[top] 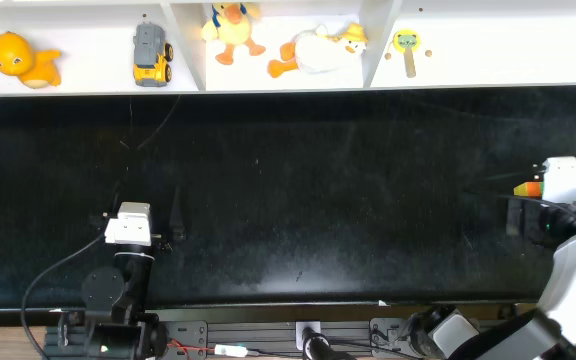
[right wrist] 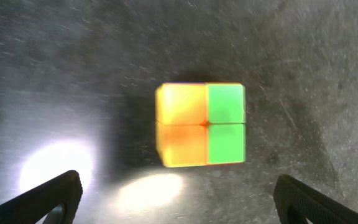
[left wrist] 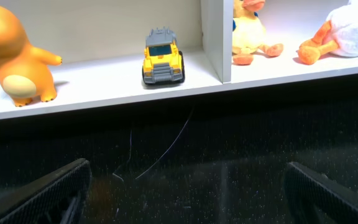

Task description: Store Toys

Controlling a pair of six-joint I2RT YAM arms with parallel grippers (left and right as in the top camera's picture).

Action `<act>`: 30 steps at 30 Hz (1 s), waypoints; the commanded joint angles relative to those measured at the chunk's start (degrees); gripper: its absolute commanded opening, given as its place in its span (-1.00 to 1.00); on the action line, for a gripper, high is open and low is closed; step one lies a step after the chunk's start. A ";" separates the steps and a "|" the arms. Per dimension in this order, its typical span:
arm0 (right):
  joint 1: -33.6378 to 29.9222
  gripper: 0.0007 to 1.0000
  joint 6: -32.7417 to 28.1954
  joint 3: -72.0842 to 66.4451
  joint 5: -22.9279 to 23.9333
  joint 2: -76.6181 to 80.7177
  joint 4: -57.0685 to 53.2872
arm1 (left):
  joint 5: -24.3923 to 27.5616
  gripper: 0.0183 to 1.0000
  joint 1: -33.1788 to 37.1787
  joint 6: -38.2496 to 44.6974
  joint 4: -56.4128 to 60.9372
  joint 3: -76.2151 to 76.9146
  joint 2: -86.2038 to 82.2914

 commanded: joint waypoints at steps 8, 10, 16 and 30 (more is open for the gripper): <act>-6.21 0.99 3.89 0.09 -7.32 9.51 7.78 | -0.26 1.00 0.42 1.07 -0.13 -0.13 -0.52; -6.19 0.99 4.57 0.09 -9.57 10.78 8.13 | -0.26 1.00 0.42 1.09 -0.13 -0.13 -0.52; -5.07 0.99 9.49 0.09 -13.57 12.52 11.76 | -0.26 1.00 0.42 1.09 -0.13 -0.13 -0.52; -3.93 0.61 12.83 0.09 -10.01 12.72 12.24 | -0.26 0.99 0.42 1.09 -0.13 -0.13 -0.52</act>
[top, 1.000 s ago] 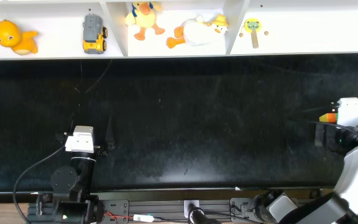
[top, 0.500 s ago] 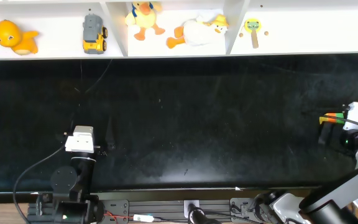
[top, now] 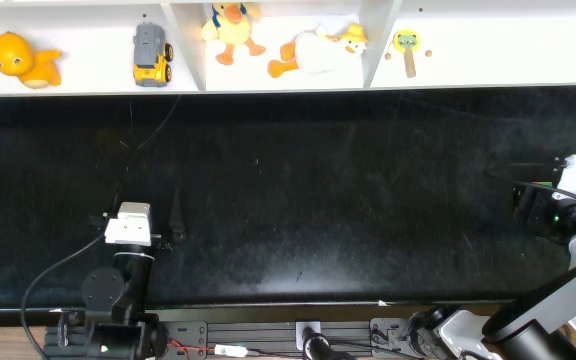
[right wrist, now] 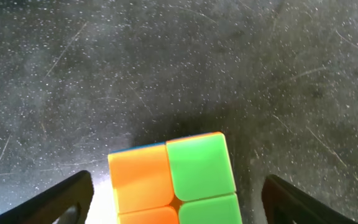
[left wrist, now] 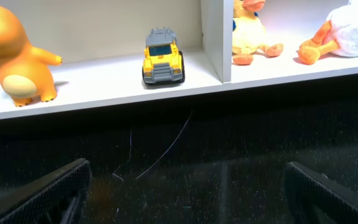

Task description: Store Toys

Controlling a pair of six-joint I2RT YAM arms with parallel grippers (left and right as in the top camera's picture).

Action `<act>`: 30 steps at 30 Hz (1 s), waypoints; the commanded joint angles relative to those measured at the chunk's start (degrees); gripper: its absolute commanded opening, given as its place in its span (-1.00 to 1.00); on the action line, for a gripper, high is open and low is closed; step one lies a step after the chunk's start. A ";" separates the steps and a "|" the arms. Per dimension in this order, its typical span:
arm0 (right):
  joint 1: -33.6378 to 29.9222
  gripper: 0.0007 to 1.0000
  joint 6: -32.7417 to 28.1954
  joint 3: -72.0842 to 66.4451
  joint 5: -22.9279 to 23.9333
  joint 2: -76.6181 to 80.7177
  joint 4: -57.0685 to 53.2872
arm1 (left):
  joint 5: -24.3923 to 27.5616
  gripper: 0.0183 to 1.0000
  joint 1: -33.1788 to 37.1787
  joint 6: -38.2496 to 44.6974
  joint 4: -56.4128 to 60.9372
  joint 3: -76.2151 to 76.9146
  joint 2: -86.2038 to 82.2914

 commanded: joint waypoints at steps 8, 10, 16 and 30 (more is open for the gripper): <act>0.20 0.18 1.81 0.09 2.05 0.46 -0.90 | -0.26 1.00 0.42 1.09 -0.15 -0.13 -0.52; 0.22 0.00 1.84 0.09 2.25 0.44 -0.90 | -0.26 1.00 0.42 1.07 -0.15 -0.13 -0.52; 0.33 -0.11 3.32 0.09 2.38 -0.57 -1.11 | -0.26 1.00 0.42 1.09 -0.15 -0.13 -0.52; 11.10 -0.17 15.30 1.42 2.82 -13.73 -1.40 | -0.26 1.00 0.42 1.09 -0.15 -0.13 -0.52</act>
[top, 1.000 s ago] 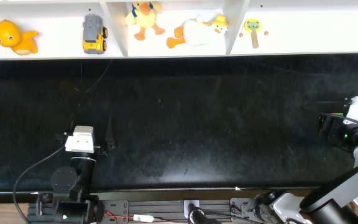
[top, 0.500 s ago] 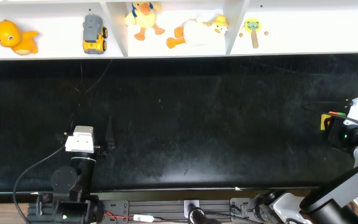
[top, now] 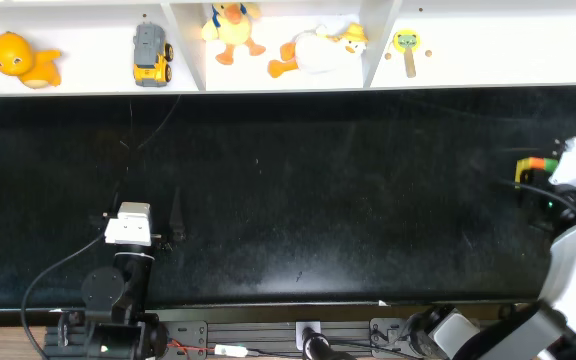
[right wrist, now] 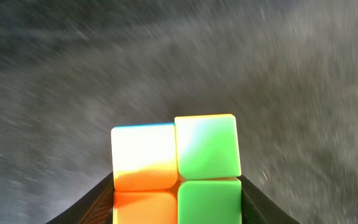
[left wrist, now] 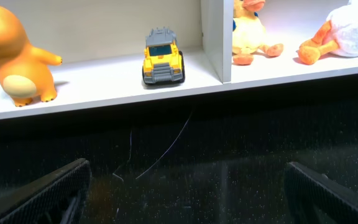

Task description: Store Toys

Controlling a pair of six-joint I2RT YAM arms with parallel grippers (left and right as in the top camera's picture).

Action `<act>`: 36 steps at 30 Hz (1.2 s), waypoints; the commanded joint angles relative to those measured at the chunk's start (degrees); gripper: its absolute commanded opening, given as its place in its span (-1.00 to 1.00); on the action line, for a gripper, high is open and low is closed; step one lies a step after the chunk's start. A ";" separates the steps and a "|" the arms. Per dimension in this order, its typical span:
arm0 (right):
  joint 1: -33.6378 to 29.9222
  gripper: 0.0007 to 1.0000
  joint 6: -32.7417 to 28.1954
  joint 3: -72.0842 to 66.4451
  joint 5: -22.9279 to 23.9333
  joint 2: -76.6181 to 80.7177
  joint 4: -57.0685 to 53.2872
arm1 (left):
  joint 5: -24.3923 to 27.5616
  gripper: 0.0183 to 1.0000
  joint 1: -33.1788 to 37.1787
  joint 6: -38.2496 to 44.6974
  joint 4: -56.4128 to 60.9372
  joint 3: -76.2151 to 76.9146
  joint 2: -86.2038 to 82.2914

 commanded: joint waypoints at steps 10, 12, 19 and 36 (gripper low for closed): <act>8.20 -0.18 15.34 18.10 5.38 7.02 -2.51 | -0.26 1.00 0.42 1.09 -0.13 -0.13 -0.52; 8.92 -0.18 16.20 22.14 5.90 10.10 -3.28 | -0.26 1.00 0.42 1.09 -0.13 -0.13 -0.52; 13.51 -0.23 17.49 37.94 8.87 24.46 -8.09 | -0.26 1.00 0.42 1.09 -0.13 -0.13 -0.52; 19.78 -0.18 18.58 52.04 8.85 36.54 -9.46 | -0.26 1.00 0.42 1.09 -0.13 -0.13 -0.52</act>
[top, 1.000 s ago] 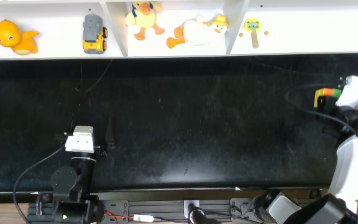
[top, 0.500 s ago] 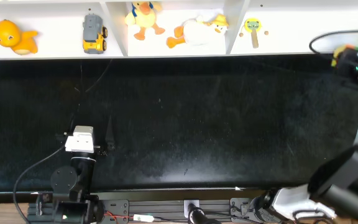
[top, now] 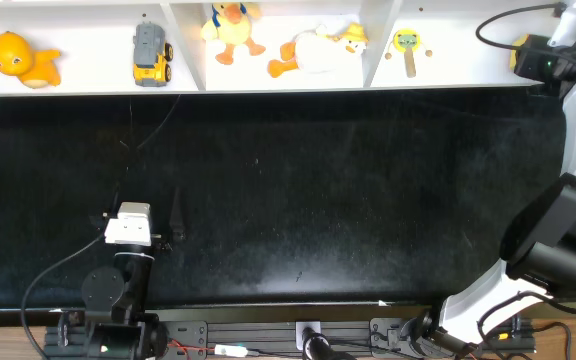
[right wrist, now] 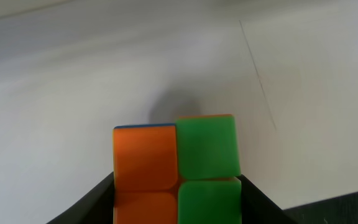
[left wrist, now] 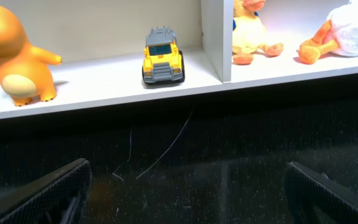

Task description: Store Toys

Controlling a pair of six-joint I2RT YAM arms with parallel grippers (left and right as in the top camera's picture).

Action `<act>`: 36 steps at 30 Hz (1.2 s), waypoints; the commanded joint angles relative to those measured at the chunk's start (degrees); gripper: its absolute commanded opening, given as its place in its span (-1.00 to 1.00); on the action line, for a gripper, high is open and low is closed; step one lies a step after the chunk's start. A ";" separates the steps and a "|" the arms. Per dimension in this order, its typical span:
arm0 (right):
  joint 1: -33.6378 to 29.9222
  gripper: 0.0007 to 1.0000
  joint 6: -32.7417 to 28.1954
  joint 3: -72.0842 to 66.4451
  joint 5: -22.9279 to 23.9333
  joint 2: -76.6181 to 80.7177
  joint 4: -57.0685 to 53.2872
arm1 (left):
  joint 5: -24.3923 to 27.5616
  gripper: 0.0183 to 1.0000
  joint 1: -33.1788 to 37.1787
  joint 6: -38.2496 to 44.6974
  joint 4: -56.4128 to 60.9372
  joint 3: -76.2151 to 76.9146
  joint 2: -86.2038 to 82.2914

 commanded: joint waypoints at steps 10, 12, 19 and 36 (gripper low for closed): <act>0.55 0.99 0.44 1.99 3.34 0.55 -2.67 | -0.26 0.99 0.42 1.09 -0.15 -0.13 -0.52; 0.57 1.00 0.39 -0.85 4.96 -1.16 -2.43 | -0.26 1.00 0.42 1.09 -0.15 -0.13 -0.52; -0.66 0.99 -0.61 -25.27 11.23 -17.75 7.26 | -0.26 1.00 0.42 1.09 -0.15 -0.13 -0.52; 18.12 0.99 1.31 -81.37 11.34 -75.76 28.72 | -0.26 1.00 0.42 1.09 -0.15 -0.13 -0.52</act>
